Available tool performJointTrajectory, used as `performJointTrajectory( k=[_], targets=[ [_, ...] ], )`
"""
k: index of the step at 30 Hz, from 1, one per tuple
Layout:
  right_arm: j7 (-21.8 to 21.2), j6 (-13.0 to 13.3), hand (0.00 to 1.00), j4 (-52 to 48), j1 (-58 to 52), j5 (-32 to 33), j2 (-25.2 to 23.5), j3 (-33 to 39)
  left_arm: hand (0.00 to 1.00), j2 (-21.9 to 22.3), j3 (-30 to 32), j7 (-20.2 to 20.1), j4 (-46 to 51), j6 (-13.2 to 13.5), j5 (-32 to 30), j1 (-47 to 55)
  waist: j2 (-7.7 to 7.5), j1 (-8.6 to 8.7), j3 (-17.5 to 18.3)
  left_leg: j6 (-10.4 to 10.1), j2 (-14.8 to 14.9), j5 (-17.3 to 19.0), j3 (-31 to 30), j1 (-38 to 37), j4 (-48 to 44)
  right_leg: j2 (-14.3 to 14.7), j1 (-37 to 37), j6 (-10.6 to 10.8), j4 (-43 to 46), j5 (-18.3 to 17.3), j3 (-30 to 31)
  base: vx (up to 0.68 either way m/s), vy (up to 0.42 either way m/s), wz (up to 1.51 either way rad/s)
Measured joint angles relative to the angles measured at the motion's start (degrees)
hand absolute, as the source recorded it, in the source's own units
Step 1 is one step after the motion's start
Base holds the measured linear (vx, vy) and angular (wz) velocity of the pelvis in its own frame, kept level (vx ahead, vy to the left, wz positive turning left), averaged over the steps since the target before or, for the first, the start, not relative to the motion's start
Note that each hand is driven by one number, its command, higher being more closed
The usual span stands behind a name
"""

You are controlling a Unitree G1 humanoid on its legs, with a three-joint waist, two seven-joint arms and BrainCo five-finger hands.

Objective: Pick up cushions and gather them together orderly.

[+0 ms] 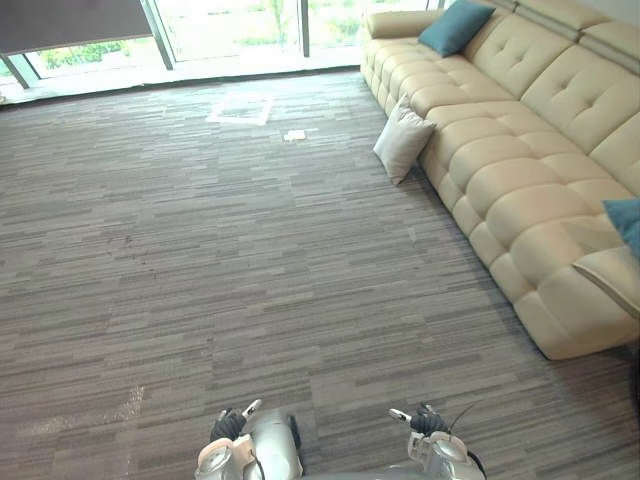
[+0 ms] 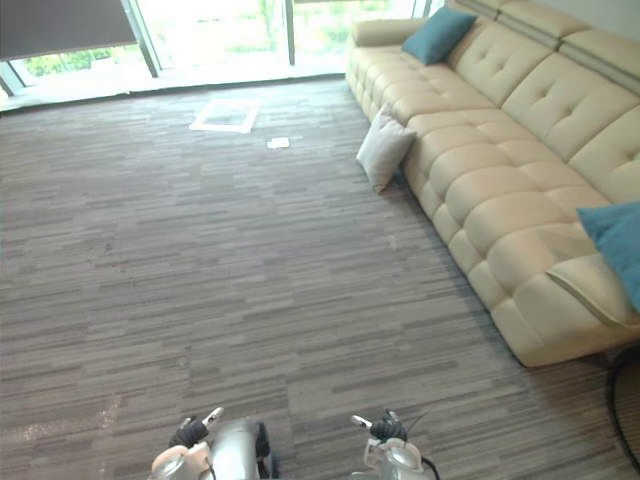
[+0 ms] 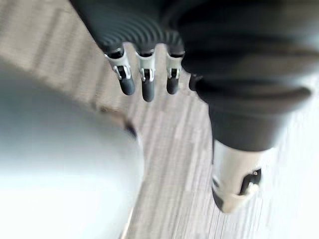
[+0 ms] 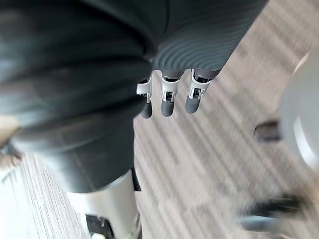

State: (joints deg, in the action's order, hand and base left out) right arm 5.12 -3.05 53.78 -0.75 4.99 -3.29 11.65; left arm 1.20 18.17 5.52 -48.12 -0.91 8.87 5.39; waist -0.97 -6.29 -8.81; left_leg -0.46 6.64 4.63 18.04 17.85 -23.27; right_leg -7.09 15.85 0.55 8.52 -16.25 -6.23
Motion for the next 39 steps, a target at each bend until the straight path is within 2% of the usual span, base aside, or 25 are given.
performJointTrajectory(
  k=[1, 2, 3, 5, 6, 8, 10, 12, 15, 17, 18, 20, 21, 22, 23, 24, 25, 29, 31, 32, 33, 34, 36, 37, 39],
  targets=[
    [0.0, 0.0, 0.0, -0.4, -0.4, 0.0, -0.5, -0.1, 0.0, -0.2, -0.1, 0.0, -0.2, 0.0, 0.0, -0.1, -0.53, 0.2, 0.4, 1.3, -0.4, 0.9, 0.3, -0.1, -0.5, -0.9, -0.8, -0.1, 1.7, 0.7, 0.7, 0.72, 0.322, -0.09],
    [-0.1, 0.0, 0.0, -0.4, -1.1, 0.0, -0.2, 0.2, 0.0, -0.5, -0.1, 0.1, -1.0, 0.1, -0.2, -0.2, -1.05, 0.28, 0.7, 3.1, -1.0, 3.8, 0.6, -0.7, -3.5, -2.2, -1.9, 3.2, 6.3, 2.9, 2.0, 0.71, 0.337, -0.08],
    [-0.1, 0.0, 0.0, -0.4, -1.7, -0.1, -0.7, 0.5, 0.0, -1.1, -0.1, 0.4, -1.6, 0.0, 0.0, -0.3, -1.92, 0.11, 0.5, 3.6, -2.7, 6.8, 0.9, -3.9, -3.9, -3.9, -4.7, 5.7, 16.5, 4.8, 4.0, 0.67, 0.336, -0.12],
    [-0.1, 0.2, 0.0, -0.5, -2.0, -0.4, -0.2, 0.7, 0.0, -1.5, -0.3, 0.6, -2.8, -0.1, -0.1, -0.4, -2.08, 0.48, 0.2, 3.6, -4.6, 10.0, 1.6, -9.8, -2.2, -5.7, -12.5, 7.1, 36.9, 10.6, 6.4, 0.58, 0.26, -0.08],
    [-0.4, 0.4, 0.0, -1.4, -2.2, -0.4, 0.0, 0.5, 0.0, -1.7, -0.8, 0.7, -4.0, -0.4, -0.2, -0.4, -1.78, 1.26, 0.1, 3.5, -5.7, 11.1, 1.3, -14.6, -0.3, -5.7, -17.1, 7.1, 47.8, 10.5, 6.6, 0.55, 0.199, 0.09],
    [-0.6, 0.6, 0.0, -3.3, -2.4, -0.4, 0.0, 0.5, 0.0, -1.9, -2.8, 0.7, -5.1, -1.1, -0.3, -0.9, -0.56, 2.88, 0.2, 3.2, -6.3, 11.5, 0.4, -22.3, 4.8, -5.1, -23.4, 6.5, 53.0, 7.7, 2.3, 0.53, 0.143, 0.22],
    [-0.9, 1.7, 0.0, -5.1, -2.3, -0.4, -0.2, 1.0, 0.0, -1.8, -3.6, 0.6, -6.1, -1.1, -0.3, -2.0, -0.15, 3.04, -0.1, 2.6, -6.2, 11.9, 0.1, -29.8, 12.4, -4.7, -32.6, 4.1, 47.2, 4.5, -5.7, 0.59, 0.13, 0.13],
    [-0.9, 2.1, 0.0, -5.4, -2.0, -0.3, 0.0, 3.1, 0.0, -1.7, -3.7, 0.5, -6.7, -1.2, -0.3, -2.2, -0.12, 3.63, -0.5, 2.2, -6.2, 12.1, -0.2, -34.2, 15.5, -3.5, -35.4, 3.1, 36.5, 4.7, -9.7, 0.58, 0.021, 0.25],
    [-0.7, 1.9, 0.0, -5.2, -1.7, -0.3, 0.6, 5.5, 0.0, -0.9, -4.2, 0.4, -6.9, -1.1, -0.3, -2.7, -0.31, 5.72, -0.6, 2.1, -6.4, 14.3, -4.0, -39.5, 18.6, -0.6, -36.3, 1.4, 14.7, 11.4, -11.3, 0.63, -0.093, 0.71],
    [-0.7, 1.4, 0.0, -4.7, -2.2, -0.3, 1.3, 5.3, 0.0, -0.3, -3.9, 0.4, -6.4, -1.0, -0.4, -1.9, -0.16, 6.2, -0.5, 2.3, -7.0, 15.1, -8.2, -42.7, 18.0, 0.8, -36.2, -4.0, 15.4, 17.5, -7.8, 0.71, -0.181, 0.65],
    [-0.7, 1.2, 0.0, -4.2, -1.9, -0.4, 2.9, 5.1, 0.0, 0.9, -3.5, 0.3, -6.4, -1.1, -0.9, -1.5, 2.15, 6.04, 0.0, 2.3, -4.8, 15.1, -9.8, -41.5, 12.3, 1.7, -35.8, -4.5, 18.7, 14.4, -8.4, 0.68, -0.201, 0.07],
    [-0.7, 0.9, 0.0, -4.3, -1.5, -0.4, 4.0, 5.1, 0.0, 1.9, -2.5, -0.1, -6.3, -1.1, -1.0, -1.3, 4.48, 5.9, -0.2, -2.7, -2.1, 12.0, -11.9, -33.7, -7.4, 3.5, -33.6, -3.9, 19.5, 10.2, -8.8, 0.66, -0.185, -0.15],
    [-0.6, 0.8, 0.0, -5.1, -1.4, -0.4, 4.6, 5.1, 0.0, 2.5, -1.0, -0.2, -6.1, -1.1, -1.0, -1.4, 6.16, 5.88, -0.7, -7.8, -0.3, 2.8, -13.8, -27.0, -21.7, 5.0, -31.0, -4.3, 18.5, 8.1, -8.5, 0.53, -0.109, -0.31],
    [-0.5, 0.8, 0.0, -5.1, -1.3, -0.4, 4.9, 5.0, 0.0, 2.5, -0.5, -0.3, -6.1, -1.2, -0.9, -1.2, 6.52, 5.53, -1.4, -9.8, 1.1, -3.0, -14.0, -23.4, -29.3, 6.2, -28.6, -4.7, 17.5, 7.1, -7.9, 0.67, -0.076, -0.43],
    [-0.2, 0.7, 0.0, -4.4, -0.7, -0.3, 5.0, 5.1, 0.0, 2.4, 0.1, -0.5, -5.9, -1.2, -0.9, -0.8, 7.08, 5.47, -2.2, -7.9, 3.3, -1.2, -12.9, -19.3, -38.5, 7.7, -24.6, -5.4, 15.9, 5.1, -7.1, 0.68, -0.016, -0.41],
    [0.0, 0.6, 0.0, -2.9, 0.2, -0.2, 4.4, 4.8, 0.0, 1.8, 0.7, -0.7, -5.2, -1.1, -0.9, -0.9, 5.97, 4.97, -3.4, -4.7, 4.6, 2.1, -11.1, -14.8, -44.1, 8.1, -18.9, -5.3, 13.5, 3.3, -5.9, 0.79, -0.015, -0.33],
    [0.1, 0.4, 0.0, -2.6, 0.1, -0.2, 4.0, 4.3, 0.0, 1.5, 0.8, -0.6, -4.5, -1.0, -0.9, -0.8, 5.26, 4.37, -3.5, -3.9, 4.9, 3.6, -10.1, -12.7, -44.5, 8.0, -16.1, -5.1, 11.9, 2.7, -5.3, 0.62, -0.024, -0.32],
    [0.1, 0.0, 0.0, -1.1, 0.3, 0.1, 1.5, 0.5, 0.0, 0.5, 0.7, -0.6, -0.8, -0.7, -0.2, -0.1, 2.17, 2.37, -2.2, -2.7, 5.4, 9.2, -3.1, 0.4, -24.5, 5.7, -4.6, -2.2, 1.9, 1.5, -1.5, 0.68, 0.064, -0.45],
    [0.1, 0.0, 0.0, -0.9, 0.6, 0.1, 0.7, 0.6, 0.0, 0.7, 0.7, -0.5, -0.7, -0.5, 0.0, -0.1, 2.25, 1.64, -2.1, -3.5, 3.2, 5.6, -3.3, 0.9, -4.1, 3.5, -1.3, -1.1, -0.1, 0.9, 0.5, 0.71, 0.234, -0.69],
    [0.1, 0.0, 0.0, -0.5, 0.4, 0.0, 0.9, 0.6, 0.0, 0.8, 0.6, -0.4, -0.9, -0.5, 0.3, -0.1, 2.42, 1.1, -1.8, -4.0, 2.4, -1.1, -4.4, 0.5, 2.0, 2.9, -0.5, -0.2, -0.4, 0.3, 2.2, 0.67, 0.328, -0.9],
    [0.1, -0.1, 0.0, 0.0, 0.1, 0.0, 0.3, 0.3, 0.0, 0.7, 0.5, -0.4, -1.0, -0.5, 0.2, -0.3, 1.57, 0.57, -0.9, -0.8, 0.6, -2.7, -3.7, -0.5, 1.9, 1.2, 0.3, -0.1, -0.1, 0.2, 4.3, 0.69, 0.342, -0.64],
    [-0.1, -0.3, 0.0, -0.4, 0.0, 0.0, -0.6, -0.8, 0.0, -0.1, 0.3, -0.3, -1.0, -0.6, 0.1, -0.4, -0.01, 0.98, 0.4, -0.2, -0.6, -1.0, -2.4, -0.6, 1.9, -0.7, -0.9, 0.0, 1.8, 1.8, 4.7, 0.7, 0.342, -0.43],
    [0.0, -0.3, 0.0, -0.5, -1.2, 0.0, -0.4, -0.3, 0.0, -0.9, -0.1, -0.1, -1.4, -0.7, -0.1, -0.4, -1.47, 1.01, 1.1, 3.4, -1.9, 3.3, -0.9, -2.1, -2.0, -3.0, -3.6, 4.5, 10.6, 5.4, 7.0, 0.74, 0.384, -0.21],
    [0.0, -0.3, 0.0, -0.7, -1.6, -0.1, -0.6, -0.3, 0.0, -1.7, -0.6, 0.1, -2.3, -0.7, -0.2, -1.1, -2.32, 1.13, 0.8, 4.5, -3.7, 5.6, -0.3, -6.1, -1.4, -4.6, -8.5, 7.3, 23.8, 9.6, 8.7, 0.62, 0.324, -0.16],
    [-0.1, -0.3, 0.0, -0.8, -1.8, -0.3, -0.2, -0.1, 0.0, -2.1, -1.4, 0.3, -4.4, -0.9, -0.2, -1.8, -1.75, 1.43, 0.4, 4.0, -4.6, 7.7, 0.2, -11.7, 0.0, -5.0, -15.4, 8.9, 41.8, 13.5, 9.8, 0.56, 0.252, -0.17]
  ],
)
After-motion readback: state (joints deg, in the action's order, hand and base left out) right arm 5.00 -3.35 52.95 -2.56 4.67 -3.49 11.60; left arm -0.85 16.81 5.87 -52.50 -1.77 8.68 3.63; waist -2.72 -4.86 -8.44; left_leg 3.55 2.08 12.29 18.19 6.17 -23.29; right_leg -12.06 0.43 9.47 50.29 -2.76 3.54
